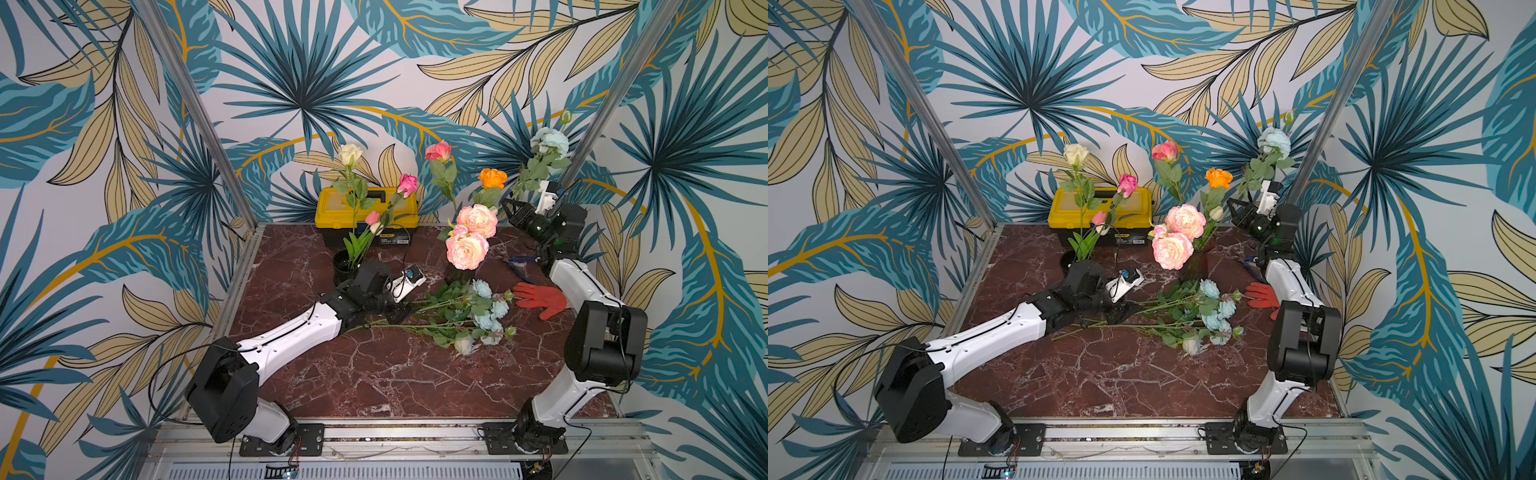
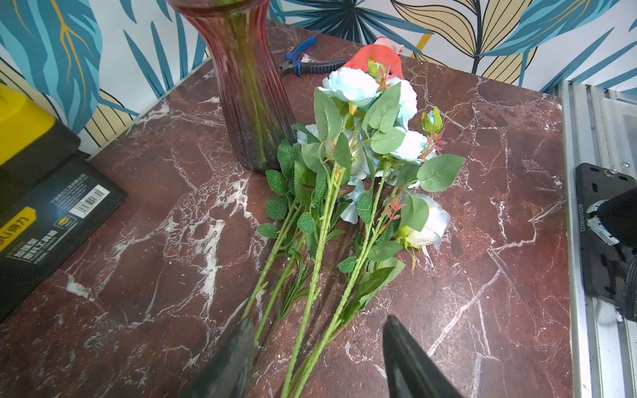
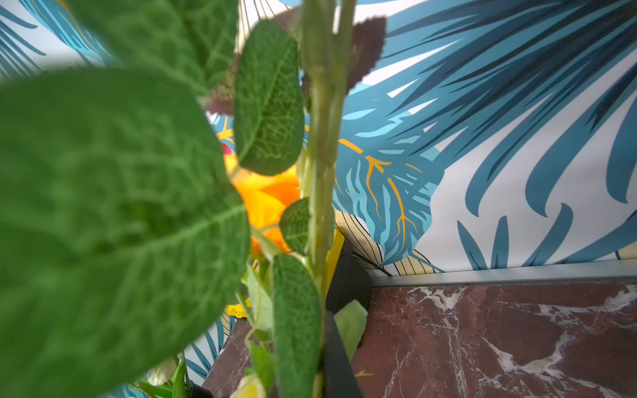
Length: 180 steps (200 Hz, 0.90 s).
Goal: Pick out blue flowers from the vase
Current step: Pick up the flower from the vase.
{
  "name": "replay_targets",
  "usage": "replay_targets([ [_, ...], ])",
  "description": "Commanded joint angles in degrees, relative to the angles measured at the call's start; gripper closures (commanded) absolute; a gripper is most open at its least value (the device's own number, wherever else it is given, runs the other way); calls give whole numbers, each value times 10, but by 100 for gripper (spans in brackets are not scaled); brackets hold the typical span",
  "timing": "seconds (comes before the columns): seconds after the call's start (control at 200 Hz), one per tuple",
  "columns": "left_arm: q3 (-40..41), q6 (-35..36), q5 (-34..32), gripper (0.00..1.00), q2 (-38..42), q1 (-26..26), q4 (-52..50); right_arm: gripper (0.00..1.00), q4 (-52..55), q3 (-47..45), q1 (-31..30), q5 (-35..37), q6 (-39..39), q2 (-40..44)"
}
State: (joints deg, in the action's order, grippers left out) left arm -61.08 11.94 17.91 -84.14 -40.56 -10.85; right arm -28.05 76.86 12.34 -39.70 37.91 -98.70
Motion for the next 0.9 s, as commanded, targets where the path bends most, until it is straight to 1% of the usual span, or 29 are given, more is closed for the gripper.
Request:
replay_targets([
  [0.0,10,-5,11,40,0,1,19,97,34,-8,-5,2,-40,52],
  [0.365,12,-9,23,40,-2,0,26,98,155,8,-5,36,-131,162],
  [0.511,10,-9,27,41,-1,0,26,98,197,26,-5,46,-159,173],
  [0.896,14,-12,30,41,4,0,26,99,277,105,-5,49,-196,190],
])
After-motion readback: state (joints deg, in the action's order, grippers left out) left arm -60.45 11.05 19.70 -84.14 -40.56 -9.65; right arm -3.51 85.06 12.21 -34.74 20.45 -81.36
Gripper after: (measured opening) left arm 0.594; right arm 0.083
